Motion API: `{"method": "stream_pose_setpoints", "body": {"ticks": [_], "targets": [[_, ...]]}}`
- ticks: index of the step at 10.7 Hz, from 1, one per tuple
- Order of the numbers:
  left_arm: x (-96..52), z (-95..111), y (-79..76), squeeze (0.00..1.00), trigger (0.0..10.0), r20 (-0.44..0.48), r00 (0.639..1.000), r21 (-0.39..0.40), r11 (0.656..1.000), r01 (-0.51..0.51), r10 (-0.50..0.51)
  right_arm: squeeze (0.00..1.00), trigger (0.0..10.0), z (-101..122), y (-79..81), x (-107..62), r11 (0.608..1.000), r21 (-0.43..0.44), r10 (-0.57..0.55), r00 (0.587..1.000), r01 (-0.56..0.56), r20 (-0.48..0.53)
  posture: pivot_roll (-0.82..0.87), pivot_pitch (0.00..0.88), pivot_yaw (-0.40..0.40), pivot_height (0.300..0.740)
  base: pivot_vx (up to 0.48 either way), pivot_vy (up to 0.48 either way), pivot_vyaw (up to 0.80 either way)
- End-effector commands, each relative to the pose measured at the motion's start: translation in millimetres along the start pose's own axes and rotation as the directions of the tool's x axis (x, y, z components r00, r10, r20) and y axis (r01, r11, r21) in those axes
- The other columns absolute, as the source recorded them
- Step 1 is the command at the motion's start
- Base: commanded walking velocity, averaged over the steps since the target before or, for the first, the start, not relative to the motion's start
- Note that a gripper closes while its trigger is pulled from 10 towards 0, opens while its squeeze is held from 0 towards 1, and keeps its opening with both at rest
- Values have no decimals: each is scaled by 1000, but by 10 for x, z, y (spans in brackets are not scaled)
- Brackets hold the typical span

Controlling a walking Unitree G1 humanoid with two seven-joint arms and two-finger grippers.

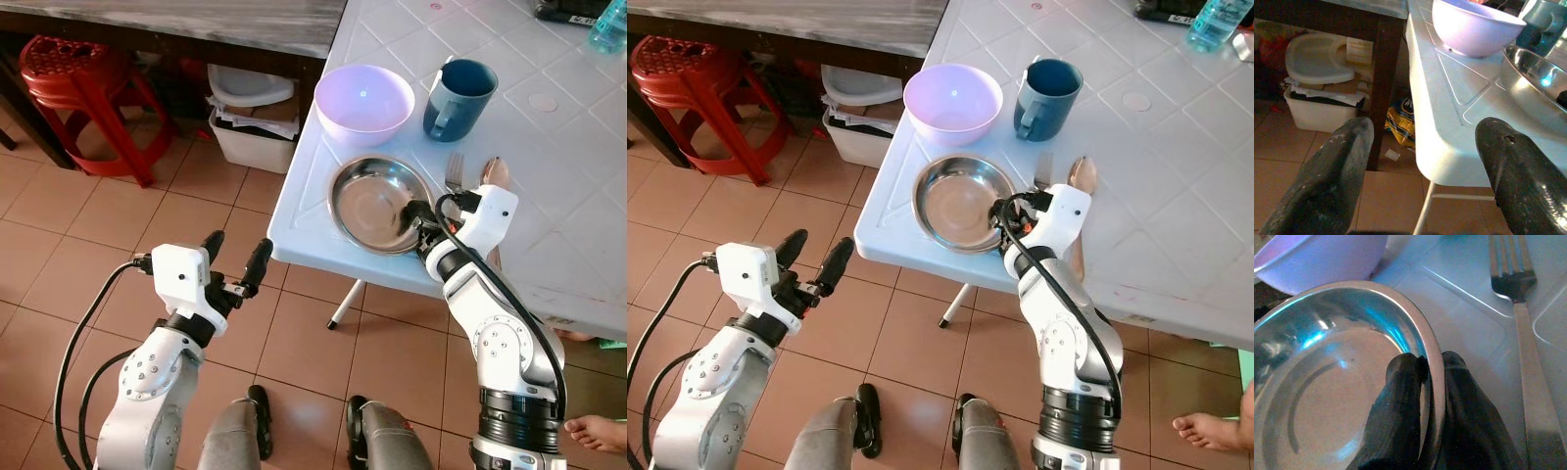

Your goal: Setting the table

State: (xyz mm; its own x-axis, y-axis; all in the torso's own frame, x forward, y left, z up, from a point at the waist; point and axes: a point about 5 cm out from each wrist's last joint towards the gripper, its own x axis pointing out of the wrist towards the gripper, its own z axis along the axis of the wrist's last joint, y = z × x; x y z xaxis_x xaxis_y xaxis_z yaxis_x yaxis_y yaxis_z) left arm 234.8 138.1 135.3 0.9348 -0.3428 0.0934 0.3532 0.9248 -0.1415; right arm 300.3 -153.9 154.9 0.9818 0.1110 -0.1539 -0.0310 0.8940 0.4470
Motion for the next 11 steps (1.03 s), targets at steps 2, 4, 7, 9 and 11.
{"method": "stream_pose_setpoints", "body": {"ticks": [2,4,7,9,11], "targets": [[-40,-5,18,0,10000,-13,1000,-2,1000,10,-10,0,0,-305,-224,-19,990,32,-129,980,135,-148,-25,266,4,740,0,0,0],[-40,-65,117,0,10000,-51,995,14,997,-82,82,0,0,-286,-215,-16,992,30,-116,983,121,-140,-26,265,5,740,0,0,0],[-29,-108,292,0,10000,-62,975,29,977,-213,214,0,10000,-287,-141,-74,992,-89,-95,991,87,-93,-35,246,6,740,0,160,0],[0,-131,380,0,10000,-40,958,33,959,-282,284,0,10000,-347,-141,-126,984,-165,-72,995,59,-69,-37,200,3,740,0,480,0],[155,-83,413,0,10000,26,941,25,940,-339,339,0,10000,-323,-98,-114,980,-198,-31,999,29,-7,-34,139,-8,740,0,480,0]]}}
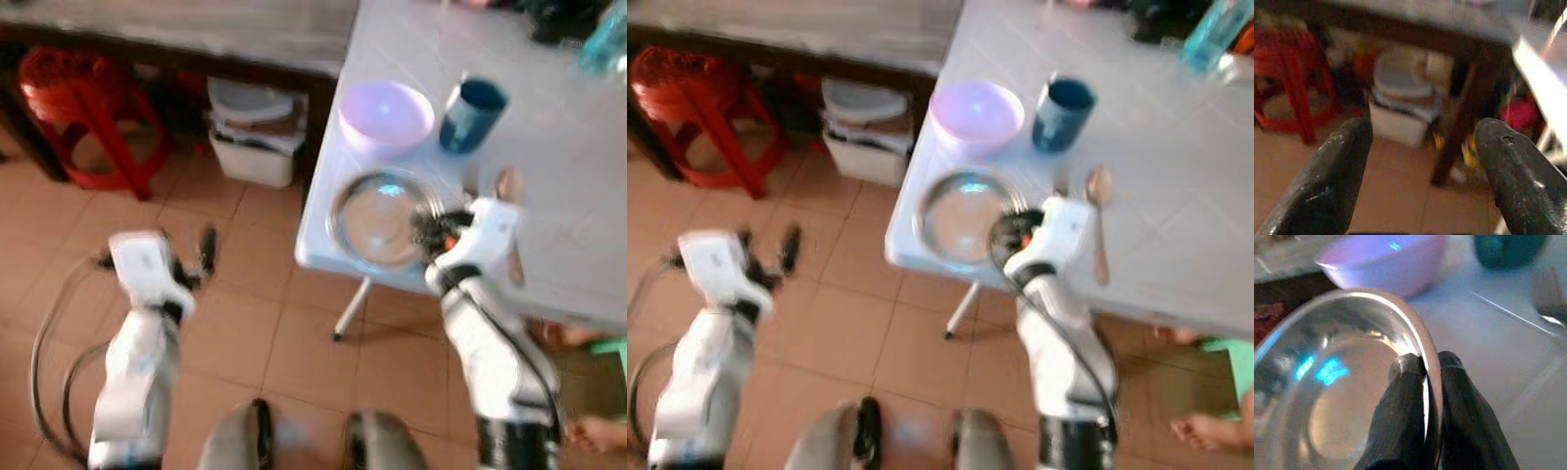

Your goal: Setting the table

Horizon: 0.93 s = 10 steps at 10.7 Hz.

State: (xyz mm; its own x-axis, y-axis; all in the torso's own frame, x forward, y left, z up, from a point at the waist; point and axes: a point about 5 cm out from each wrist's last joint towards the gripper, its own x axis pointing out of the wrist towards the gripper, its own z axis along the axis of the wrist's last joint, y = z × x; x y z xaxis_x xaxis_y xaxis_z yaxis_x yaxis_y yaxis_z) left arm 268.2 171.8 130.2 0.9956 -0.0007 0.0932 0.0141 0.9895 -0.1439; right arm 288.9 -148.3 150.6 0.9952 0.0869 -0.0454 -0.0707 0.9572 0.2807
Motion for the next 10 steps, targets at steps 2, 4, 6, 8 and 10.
{"method": "stream_pose_setpoints", "body": {"ticks": [2,4,6,8,10], "targets": [[94,-24,-64,0,10000,11,1000,-26,1000,-3,4,0,10000,-257,-156,20,992,-72,-108,991,102,-83,-29,82,-16,740,0,480,0],[104,-82,-50,0,10000,9,1000,18,1000,1,-1,0,10000,-299,-195,38,989,-79,-134,989,129,-58,-33,22,8,740,298,371,0],[70,-218,-132,0,10000,-32,999,30,999,19,-18,0,10000,-371,-127,58,993,-63,-98,995,96,-35,-30,17,29,740,369,306,0],[199,-138,-283,0,10000,19,996,53,995,89,-90,0,10000,-258,-15,153,995,-71,-62,997,65,41,-20,34,19,740,443,0,0],[258,-96,-212,0,10000,33,997,60,996,67,-69,0,10000,-146,26,203,991,-126,-35,994,49,105,-24,38,23,740,471,0,0]]}}
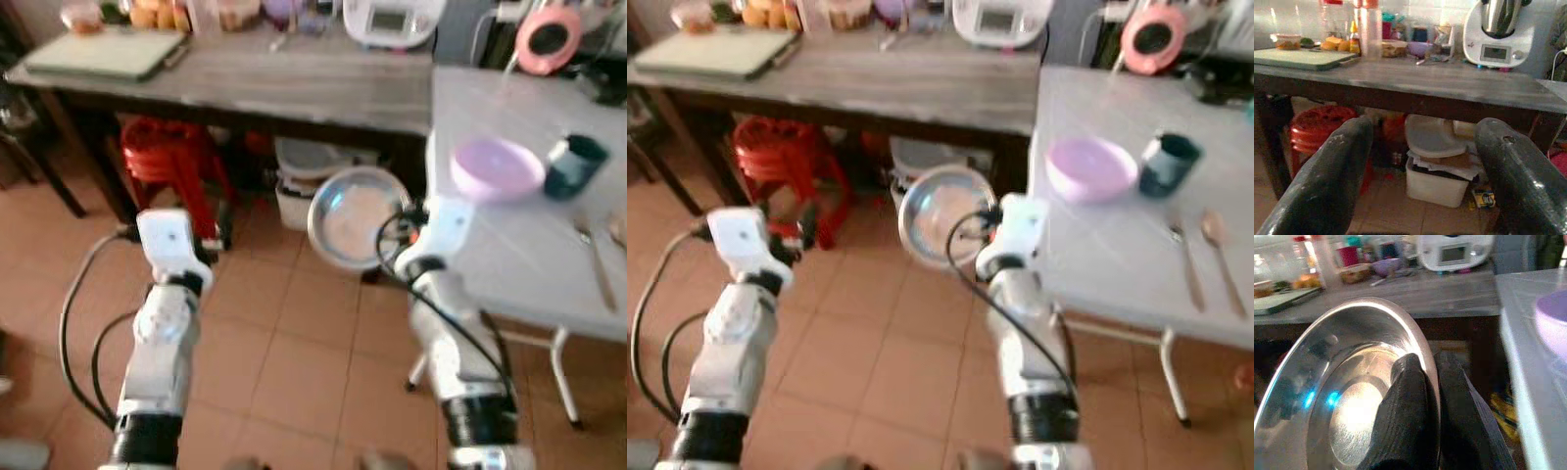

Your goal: Setting the table

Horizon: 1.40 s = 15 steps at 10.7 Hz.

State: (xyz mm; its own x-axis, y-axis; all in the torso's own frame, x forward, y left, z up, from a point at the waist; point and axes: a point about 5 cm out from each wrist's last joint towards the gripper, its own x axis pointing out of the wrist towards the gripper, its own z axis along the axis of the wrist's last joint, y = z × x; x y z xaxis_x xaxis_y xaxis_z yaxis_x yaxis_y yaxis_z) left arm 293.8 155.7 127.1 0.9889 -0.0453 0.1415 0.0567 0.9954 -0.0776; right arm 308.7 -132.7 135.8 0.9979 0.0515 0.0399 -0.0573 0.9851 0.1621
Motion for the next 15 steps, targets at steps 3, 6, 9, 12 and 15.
{"method": "stream_pose_setpoints", "body": {"ticks": [3,6,9,12,15], "targets": [[-10,-57,-7,0,10000,-18,1000,-2,1000,18,-18,0,10000,-32,-127,-55,999,-2,-41,999,41,7,-34,49,23,740,449,0,0],[16,-70,-34,0,10000,-20,999,-5,1000,28,-29,0,10000,-25,-145,-60,999,-10,-44,999,44,12,-47,52,21,740,309,363,0],[34,-43,-69,0,10000,-2,999,32,998,47,-47,0,10000,-36,-148,-59,999,-11,-49,999,50,12,-48,66,21,740,249,410,0],[47,-24,-67,0,10000,6,999,30,998,49,-49,0,10000,-39,-103,-50,999,-7,-40,999,40,13,-42,78,26,740,271,398,0],[19,49,-102,0,10000,36,997,79,994,70,-73,0,10000,28,-45,8,1000,5,-31,999,31,33,-53,121,33,740,383,211,0]]}}
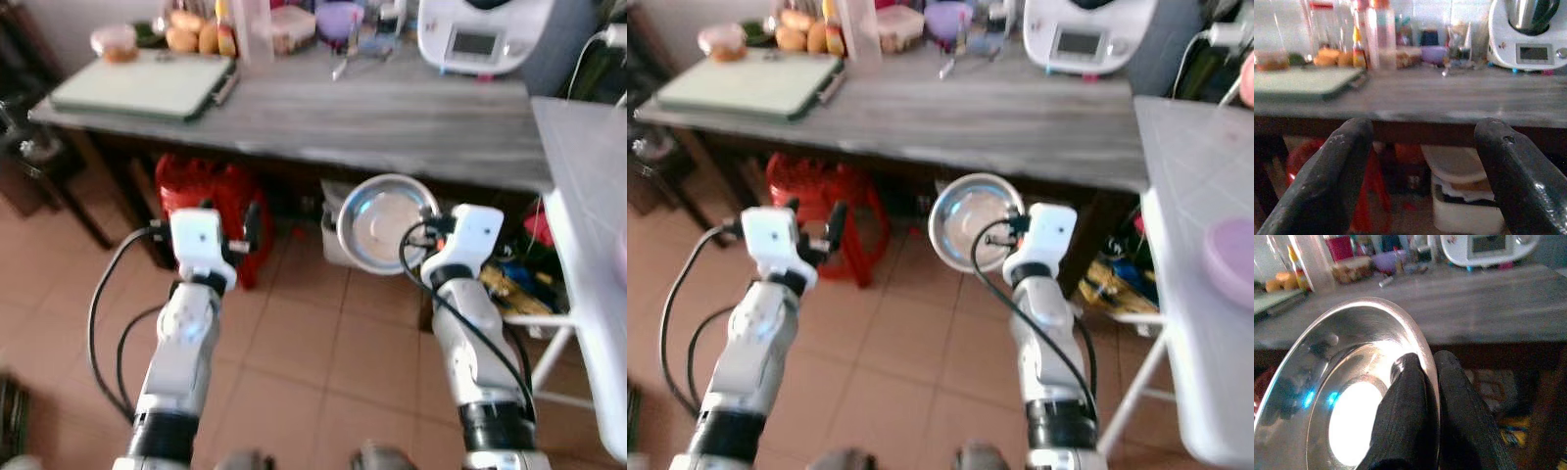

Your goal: Setting the table

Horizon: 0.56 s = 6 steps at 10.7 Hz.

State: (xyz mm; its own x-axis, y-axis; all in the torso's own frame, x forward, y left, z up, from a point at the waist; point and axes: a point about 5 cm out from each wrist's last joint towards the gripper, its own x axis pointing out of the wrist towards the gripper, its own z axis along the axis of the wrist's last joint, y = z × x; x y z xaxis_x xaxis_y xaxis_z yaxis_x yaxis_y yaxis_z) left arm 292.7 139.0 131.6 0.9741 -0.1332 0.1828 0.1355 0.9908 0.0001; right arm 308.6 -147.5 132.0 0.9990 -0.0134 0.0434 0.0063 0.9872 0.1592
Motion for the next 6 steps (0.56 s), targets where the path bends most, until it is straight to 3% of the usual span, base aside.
{"method": "stream_pose_setpoints", "body": {"ticks": [1,2,5,6], "targets": [[-54,30,121,0,10000,1,1000,34,999,-31,31,0,10000,91,139,37,999,14,36,999,-37,33,-54,140,25,740,480,0,-800],[-115,34,168,0,10000,-3,999,31,998,-51,51,0,10000,103,135,36,999,14,36,999,-36,39,-51,148,23,740,480,0,-800],[-141,71,19,0,10000,30,999,89,996,18,-21,0,10000,79,218,12,997,29,72,997,-73,26,-54,171,2,740,480,0,0],[-124,61,86,0,10000,16,1000,54,998,-19,18,0,10000,64,265,6,996,29,84,996,-85,23,-50,169,0,740,480,0,0]]}}
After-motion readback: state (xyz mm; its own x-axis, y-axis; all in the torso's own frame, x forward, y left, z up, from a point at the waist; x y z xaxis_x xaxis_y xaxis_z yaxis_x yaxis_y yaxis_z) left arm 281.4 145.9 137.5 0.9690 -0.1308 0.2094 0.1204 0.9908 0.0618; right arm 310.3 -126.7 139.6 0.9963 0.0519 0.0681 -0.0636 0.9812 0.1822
